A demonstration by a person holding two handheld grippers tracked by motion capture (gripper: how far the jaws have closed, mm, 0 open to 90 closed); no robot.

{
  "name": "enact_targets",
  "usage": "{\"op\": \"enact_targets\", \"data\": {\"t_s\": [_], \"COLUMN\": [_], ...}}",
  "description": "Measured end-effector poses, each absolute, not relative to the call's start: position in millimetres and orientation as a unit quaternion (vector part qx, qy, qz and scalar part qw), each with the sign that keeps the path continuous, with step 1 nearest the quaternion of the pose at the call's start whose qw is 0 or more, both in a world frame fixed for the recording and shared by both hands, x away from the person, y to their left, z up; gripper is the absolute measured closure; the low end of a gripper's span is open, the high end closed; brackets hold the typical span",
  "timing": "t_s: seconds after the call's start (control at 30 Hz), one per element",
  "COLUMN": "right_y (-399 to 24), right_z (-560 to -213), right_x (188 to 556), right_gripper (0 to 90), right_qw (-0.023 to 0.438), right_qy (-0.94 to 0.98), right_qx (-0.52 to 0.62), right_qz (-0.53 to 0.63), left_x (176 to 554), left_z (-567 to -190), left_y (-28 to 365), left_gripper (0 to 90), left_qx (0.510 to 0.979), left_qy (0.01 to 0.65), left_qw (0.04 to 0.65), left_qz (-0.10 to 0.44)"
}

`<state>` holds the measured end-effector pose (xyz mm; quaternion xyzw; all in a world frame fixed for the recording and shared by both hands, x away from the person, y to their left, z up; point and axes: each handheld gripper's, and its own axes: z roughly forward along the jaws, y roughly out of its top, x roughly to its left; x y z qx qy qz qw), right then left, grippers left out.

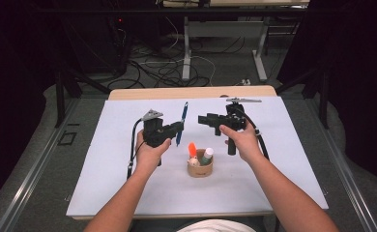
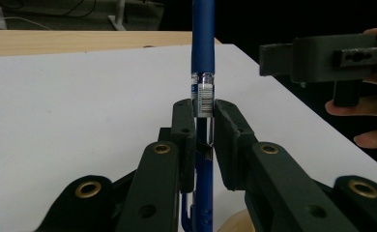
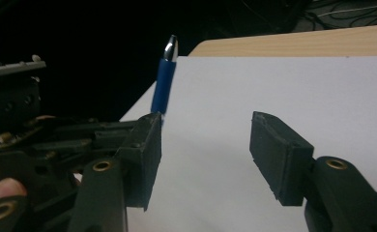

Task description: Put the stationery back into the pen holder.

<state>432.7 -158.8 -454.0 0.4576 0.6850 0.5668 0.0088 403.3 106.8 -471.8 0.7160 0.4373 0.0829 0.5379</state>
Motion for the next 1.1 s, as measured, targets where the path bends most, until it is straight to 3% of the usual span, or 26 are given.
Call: {"op": "enact_targets", "data": {"t_s": [1.1], "right_y": [-126.6], "right_z": [-468.6], "right_x": [448.3], "right_gripper": [68.8], "right_qw": [-0.071], "right_qy": [0.649], "right_qx": [0.489], "right_qz": [0.578], "left_x": [397.3], "left_z": [-477.5], "left_y": [91.3], "left_gripper": [79.8], "left_qx": [0.748], "left_qy": [0.402], "left_qw": [0.524], "left_qz": [0.071]}}
